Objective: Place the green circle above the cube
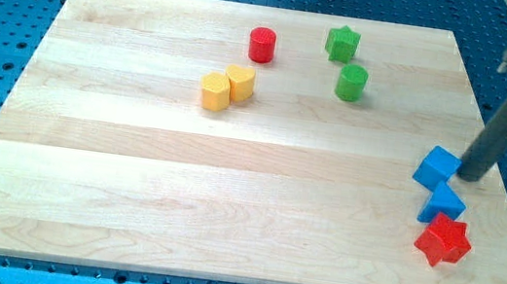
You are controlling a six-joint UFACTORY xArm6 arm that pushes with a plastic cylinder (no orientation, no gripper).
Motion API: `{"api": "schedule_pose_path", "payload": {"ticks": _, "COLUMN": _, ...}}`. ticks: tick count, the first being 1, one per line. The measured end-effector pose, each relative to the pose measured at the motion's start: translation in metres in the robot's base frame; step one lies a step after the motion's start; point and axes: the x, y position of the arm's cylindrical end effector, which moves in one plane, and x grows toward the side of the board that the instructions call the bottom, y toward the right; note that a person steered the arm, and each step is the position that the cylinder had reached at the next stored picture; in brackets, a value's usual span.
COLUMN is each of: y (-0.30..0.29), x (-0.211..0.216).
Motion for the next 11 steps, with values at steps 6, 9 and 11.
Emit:
{"api": "schedule_pose_path", "payload": {"ticks": 6, "y": -0.133, "x": -0.134}}
{"api": "schedule_pose_path", "payload": {"ticks": 9, "y": -0.064, "x": -0.063}}
{"api": "schedule_pose_path", "payload": {"ticks": 11, "y": -0.084, "x": -0.122}}
